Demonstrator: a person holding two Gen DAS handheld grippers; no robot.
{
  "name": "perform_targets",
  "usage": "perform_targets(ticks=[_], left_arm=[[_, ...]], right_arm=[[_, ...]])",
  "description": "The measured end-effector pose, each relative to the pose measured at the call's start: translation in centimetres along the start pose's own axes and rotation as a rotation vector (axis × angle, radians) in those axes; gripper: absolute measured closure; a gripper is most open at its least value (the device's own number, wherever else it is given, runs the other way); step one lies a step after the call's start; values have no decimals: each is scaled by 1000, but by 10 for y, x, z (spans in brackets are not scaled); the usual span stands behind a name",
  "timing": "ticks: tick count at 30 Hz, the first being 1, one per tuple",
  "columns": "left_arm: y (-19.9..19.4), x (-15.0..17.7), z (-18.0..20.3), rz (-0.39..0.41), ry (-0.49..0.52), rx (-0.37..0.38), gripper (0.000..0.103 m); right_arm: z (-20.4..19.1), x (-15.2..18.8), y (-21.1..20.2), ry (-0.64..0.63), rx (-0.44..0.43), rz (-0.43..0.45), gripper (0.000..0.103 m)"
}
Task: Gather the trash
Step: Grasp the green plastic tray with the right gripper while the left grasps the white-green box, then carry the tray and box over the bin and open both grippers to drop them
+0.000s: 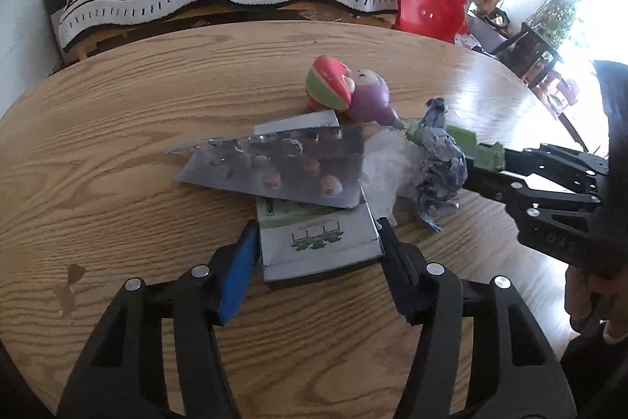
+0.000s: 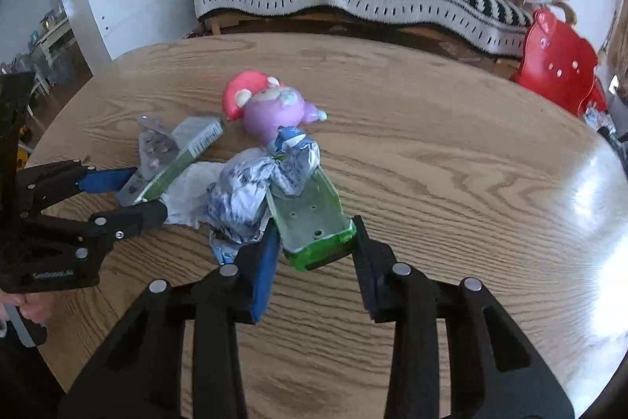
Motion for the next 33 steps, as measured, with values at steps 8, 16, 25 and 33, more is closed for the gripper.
perform_targets(ticks=[8, 16, 25, 33], left_arm=[[-54, -6, 28, 104, 25, 46, 46], [-86, -4, 60, 162, 45, 84, 46], [-86, -1, 99, 159, 99, 95, 46], [-81, -3, 166, 137, 188, 157, 46]], right_arm=[[7, 4, -64, -14, 73, 136, 67], [23, 31, -66, -96, 281, 32, 67], [70, 59, -94, 77, 214, -1, 67], [120, 100, -156, 221, 247, 54, 67]])
Point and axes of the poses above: each gripper's, at about its wrist camera, not at the fingertips, and y roughly the way its jaws point, z to its right, x to its underside, the point moved 2 cm from there along y, roughly the way its jaws point, and after that the axes turned 2 degrees about x, right-handed, at the moved point
